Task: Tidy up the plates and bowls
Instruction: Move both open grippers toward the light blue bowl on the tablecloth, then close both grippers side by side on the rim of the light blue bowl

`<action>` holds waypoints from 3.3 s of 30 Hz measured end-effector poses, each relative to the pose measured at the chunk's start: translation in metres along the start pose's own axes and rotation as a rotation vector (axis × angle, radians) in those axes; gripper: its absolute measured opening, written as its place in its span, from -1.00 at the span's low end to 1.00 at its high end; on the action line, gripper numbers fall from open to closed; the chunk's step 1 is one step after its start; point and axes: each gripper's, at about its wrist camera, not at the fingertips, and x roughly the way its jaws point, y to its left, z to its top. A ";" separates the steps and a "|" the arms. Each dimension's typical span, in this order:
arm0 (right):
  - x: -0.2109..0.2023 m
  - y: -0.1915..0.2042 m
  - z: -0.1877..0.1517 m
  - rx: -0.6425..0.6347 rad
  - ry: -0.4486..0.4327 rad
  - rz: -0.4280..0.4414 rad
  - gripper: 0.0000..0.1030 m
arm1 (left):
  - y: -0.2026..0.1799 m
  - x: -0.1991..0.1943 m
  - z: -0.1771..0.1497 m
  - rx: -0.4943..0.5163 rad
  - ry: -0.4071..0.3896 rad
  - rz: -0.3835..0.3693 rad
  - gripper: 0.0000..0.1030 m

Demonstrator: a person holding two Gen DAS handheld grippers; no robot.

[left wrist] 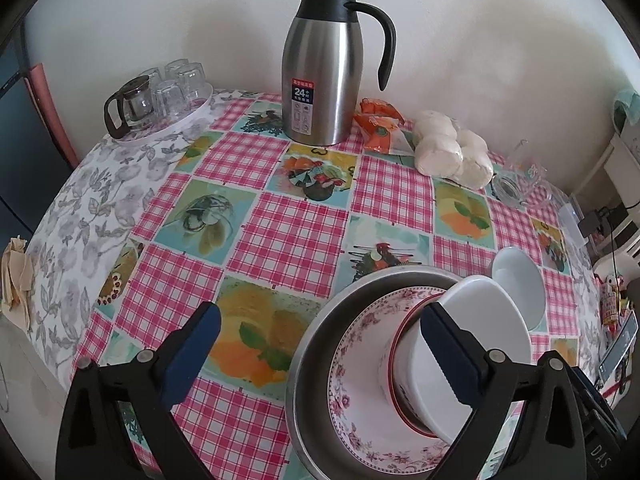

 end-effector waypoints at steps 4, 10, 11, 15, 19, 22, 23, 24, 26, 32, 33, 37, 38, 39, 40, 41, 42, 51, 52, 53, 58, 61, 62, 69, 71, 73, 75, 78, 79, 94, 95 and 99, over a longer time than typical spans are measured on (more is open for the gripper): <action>-0.001 -0.001 0.001 -0.004 -0.002 -0.016 1.00 | -0.002 -0.001 0.000 0.006 -0.004 0.000 0.94; -0.003 -0.004 0.002 -0.008 -0.003 -0.016 1.00 | -0.008 -0.010 0.000 -0.001 -0.035 -0.015 0.94; -0.004 -0.005 0.003 -0.010 -0.006 -0.017 1.00 | -0.010 -0.013 0.000 -0.004 -0.051 -0.027 0.94; -0.009 -0.018 0.006 0.011 -0.020 -0.028 1.00 | -0.024 -0.030 0.001 0.010 -0.137 -0.054 0.94; -0.015 -0.036 0.010 0.045 -0.033 -0.045 1.00 | -0.045 -0.042 0.001 0.048 -0.170 -0.085 0.95; -0.019 -0.050 0.012 0.069 -0.041 -0.059 1.00 | -0.065 -0.047 -0.002 0.096 -0.179 -0.110 0.95; -0.021 -0.057 0.013 0.082 -0.043 -0.066 1.00 | -0.073 -0.048 -0.004 0.115 -0.184 -0.119 0.95; -0.022 -0.062 0.013 0.092 -0.045 -0.071 1.00 | -0.080 -0.050 -0.006 0.131 -0.191 -0.125 0.95; -0.025 -0.074 0.014 0.116 -0.048 -0.081 1.00 | -0.096 -0.053 -0.009 0.164 -0.203 -0.134 0.95; -0.032 -0.114 0.016 0.173 -0.056 -0.119 1.00 | -0.146 -0.057 -0.020 0.253 -0.219 -0.193 0.95; -0.032 -0.121 0.016 0.182 -0.057 -0.127 1.00 | -0.153 -0.056 -0.021 0.264 -0.216 -0.198 0.95; -0.034 -0.144 0.016 0.215 -0.055 -0.150 1.00 | -0.177 -0.048 -0.024 0.300 -0.195 -0.218 0.95; -0.034 -0.149 0.016 0.223 -0.054 -0.151 1.00 | -0.182 -0.046 -0.025 0.310 -0.186 -0.228 0.95; -0.033 -0.155 0.016 0.235 -0.053 -0.150 1.00 | -0.189 -0.044 -0.026 0.325 -0.176 -0.240 0.95; -0.033 -0.158 0.016 0.242 -0.053 -0.149 1.00 | -0.194 -0.042 -0.027 0.340 -0.172 -0.243 0.95; -0.032 -0.163 0.017 0.252 -0.051 -0.148 1.00 | -0.200 -0.039 -0.029 0.357 -0.169 -0.238 0.95; -0.031 -0.168 0.017 0.263 -0.048 -0.149 1.00 | -0.205 -0.037 -0.030 0.371 -0.163 -0.235 0.95; -0.012 -0.185 0.023 0.288 -0.022 -0.157 1.00 | -0.219 -0.005 -0.019 0.343 -0.101 -0.188 0.95; -0.008 -0.186 0.024 0.290 -0.014 -0.157 1.00 | -0.219 -0.001 -0.017 0.339 -0.098 -0.185 0.95; -0.004 -0.187 0.024 0.292 -0.008 -0.155 1.00 | -0.219 0.001 -0.015 0.337 -0.096 -0.184 0.95; 0.018 -0.182 0.029 0.277 0.028 -0.139 1.00 | -0.228 0.017 -0.010 0.354 -0.086 -0.154 0.95; 0.028 -0.177 0.032 0.267 0.037 -0.129 1.00 | -0.232 0.027 -0.007 0.343 -0.074 -0.138 0.95; 0.031 -0.176 0.033 0.267 0.039 -0.126 1.00 | -0.232 0.031 -0.006 0.337 -0.065 -0.134 0.95; 0.055 -0.165 0.038 0.250 0.060 -0.084 1.00 | -0.236 0.052 0.001 0.341 -0.058 -0.074 0.95; 0.062 -0.162 0.039 0.243 0.067 -0.076 1.00 | -0.237 0.058 0.002 0.347 -0.057 -0.056 0.94; 0.070 -0.158 0.040 0.240 0.076 -0.070 0.98 | -0.237 0.063 0.003 0.351 -0.053 -0.049 0.94; 0.076 -0.154 0.041 0.233 0.080 -0.064 0.93 | -0.238 0.067 0.004 0.352 -0.051 -0.043 0.94; 0.083 -0.149 0.043 0.225 0.079 -0.061 0.84 | -0.237 0.072 0.006 0.350 -0.045 -0.039 0.93; 0.086 -0.147 0.044 0.224 0.081 -0.064 0.80 | -0.236 0.075 0.006 0.345 -0.041 -0.039 0.93; 0.119 -0.129 0.044 0.208 0.104 -0.037 0.10 | -0.231 0.097 0.007 0.314 -0.002 -0.029 0.79; 0.119 -0.129 0.044 0.210 0.102 -0.032 0.06 | -0.230 0.098 0.007 0.309 0.007 -0.032 0.74; 0.116 -0.126 0.046 0.197 0.085 -0.025 -0.34 | -0.230 0.098 0.006 0.309 0.008 -0.034 0.73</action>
